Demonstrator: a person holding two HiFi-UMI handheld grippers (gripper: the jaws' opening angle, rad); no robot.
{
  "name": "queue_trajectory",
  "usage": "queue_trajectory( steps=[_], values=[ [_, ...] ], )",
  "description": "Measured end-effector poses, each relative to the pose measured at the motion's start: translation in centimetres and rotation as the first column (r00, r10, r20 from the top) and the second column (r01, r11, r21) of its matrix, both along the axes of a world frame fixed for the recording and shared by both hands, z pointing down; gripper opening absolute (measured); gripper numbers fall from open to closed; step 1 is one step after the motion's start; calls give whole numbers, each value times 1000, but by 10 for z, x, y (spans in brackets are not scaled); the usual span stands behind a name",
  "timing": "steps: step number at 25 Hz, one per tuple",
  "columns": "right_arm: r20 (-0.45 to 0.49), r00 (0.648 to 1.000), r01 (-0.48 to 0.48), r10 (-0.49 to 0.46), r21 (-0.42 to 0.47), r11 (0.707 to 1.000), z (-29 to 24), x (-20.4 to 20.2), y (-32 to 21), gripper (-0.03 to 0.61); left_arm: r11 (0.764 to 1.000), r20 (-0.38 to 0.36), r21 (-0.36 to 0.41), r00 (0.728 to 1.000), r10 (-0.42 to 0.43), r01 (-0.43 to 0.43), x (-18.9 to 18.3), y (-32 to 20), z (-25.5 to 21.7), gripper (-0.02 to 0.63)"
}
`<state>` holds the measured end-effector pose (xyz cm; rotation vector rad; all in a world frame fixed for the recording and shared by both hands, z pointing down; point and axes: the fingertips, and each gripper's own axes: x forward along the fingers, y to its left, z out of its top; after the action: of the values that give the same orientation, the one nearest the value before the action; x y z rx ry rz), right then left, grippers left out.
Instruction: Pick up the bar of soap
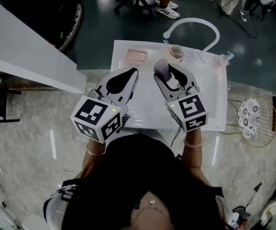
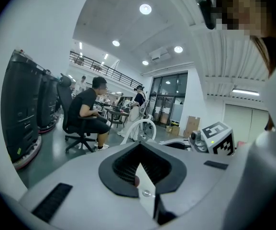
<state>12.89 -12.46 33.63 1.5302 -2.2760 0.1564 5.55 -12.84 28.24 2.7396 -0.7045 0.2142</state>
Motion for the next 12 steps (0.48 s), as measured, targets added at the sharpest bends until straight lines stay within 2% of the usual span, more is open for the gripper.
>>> queue_trajectory(
  steps=[12],
  values=[
    [120, 992, 12, -30, 149, 989, -63, -7, 49, 186, 1000, -9, 24, 1000, 8, -8, 2, 26, -12, 0]
  ],
)
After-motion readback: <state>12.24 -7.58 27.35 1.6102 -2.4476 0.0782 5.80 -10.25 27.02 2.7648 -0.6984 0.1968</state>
